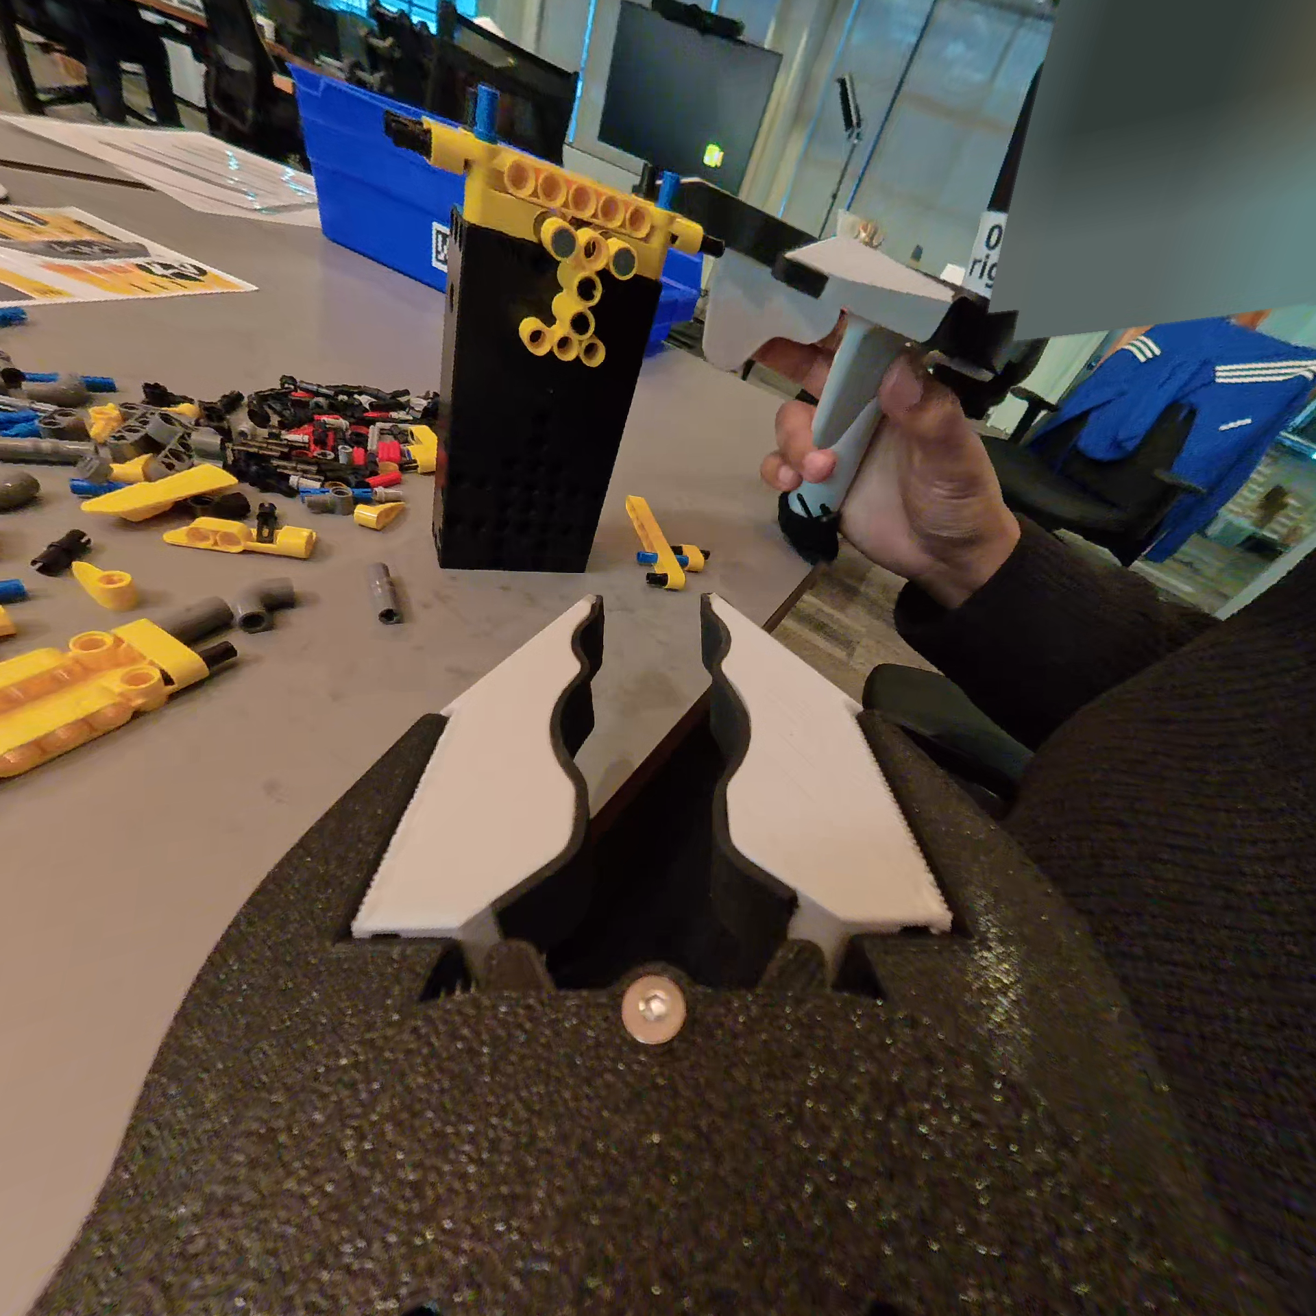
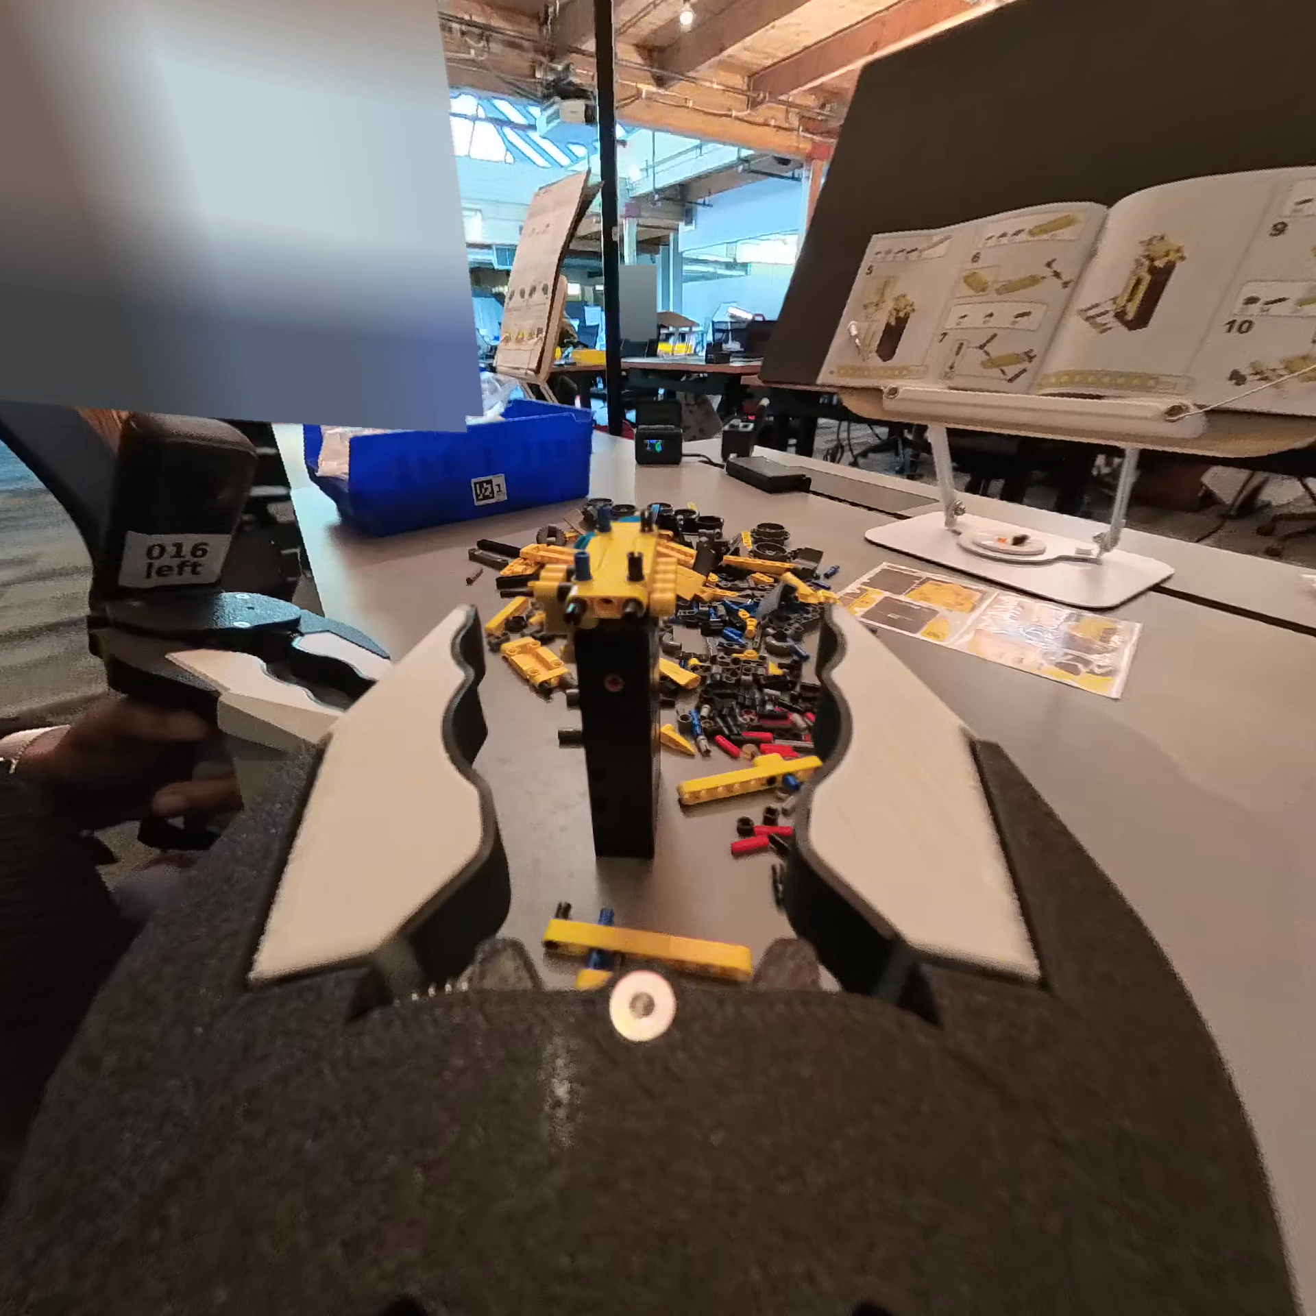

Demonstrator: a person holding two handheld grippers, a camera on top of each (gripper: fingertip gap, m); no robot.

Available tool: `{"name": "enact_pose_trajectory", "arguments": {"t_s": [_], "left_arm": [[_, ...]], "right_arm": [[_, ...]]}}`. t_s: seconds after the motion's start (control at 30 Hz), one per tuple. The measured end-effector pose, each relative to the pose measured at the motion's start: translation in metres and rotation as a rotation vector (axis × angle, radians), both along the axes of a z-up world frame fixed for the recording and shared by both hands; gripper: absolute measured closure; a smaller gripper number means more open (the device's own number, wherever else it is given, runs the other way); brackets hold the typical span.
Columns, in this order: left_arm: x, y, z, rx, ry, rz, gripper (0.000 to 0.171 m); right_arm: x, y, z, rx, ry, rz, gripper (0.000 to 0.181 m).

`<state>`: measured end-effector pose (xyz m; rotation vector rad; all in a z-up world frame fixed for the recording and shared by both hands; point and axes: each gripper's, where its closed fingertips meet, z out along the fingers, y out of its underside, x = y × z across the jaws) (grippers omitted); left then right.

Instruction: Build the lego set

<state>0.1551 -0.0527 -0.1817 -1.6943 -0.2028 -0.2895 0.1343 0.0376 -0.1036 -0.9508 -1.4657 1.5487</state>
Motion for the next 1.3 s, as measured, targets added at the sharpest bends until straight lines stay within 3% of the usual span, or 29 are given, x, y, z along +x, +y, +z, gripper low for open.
{"name": "enact_pose_trajectory", "arguments": {"t_s": [0.4,0.57,0.7,0.77,0.93,1.03,1.13,1.3], "left_arm": [[0.001,0.002,0.0,0.004,-0.028,-0.016,0.146],[0.003,0.004,0.001,0.009,-0.029,-0.024,0.146],[0.006,0.004,-0.003,-0.012,-0.027,-0.047,0.148],[0.006,0.004,-0.003,-0.015,-0.025,-0.045,0.148],[0.006,0.004,-0.004,-0.018,-0.024,-0.046,0.148],[0.006,0.004,-0.005,-0.026,-0.014,-0.041,0.148],[0.006,0.004,-0.005,-0.029,-0.008,-0.041,0.148],[0.006,0.004,-0.004,-0.029,-0.017,-0.043,0.149]], "right_arm": [[-0.031,-0.029,-0.031,0.16,-0.168,0.014,0.094],[-0.035,-0.028,-0.048,0.16,-0.286,0.036,0.125],[-0.04,-0.025,-0.059,0.194,-0.345,0.029,0.135],[-0.038,-0.03,-0.061,0.208,-0.35,0.062,0.153],[-0.04,-0.026,-0.055,0.177,-0.332,0.066,0.154],[-0.039,-0.004,-0.032,0.09,-0.279,0.037,0.155],[-0.032,0.046,-0.01,0.046,-0.247,-0.082,0.155],[-0.009,0.145,-0.027,0.092,-0.32,-0.361,0.155]]}}
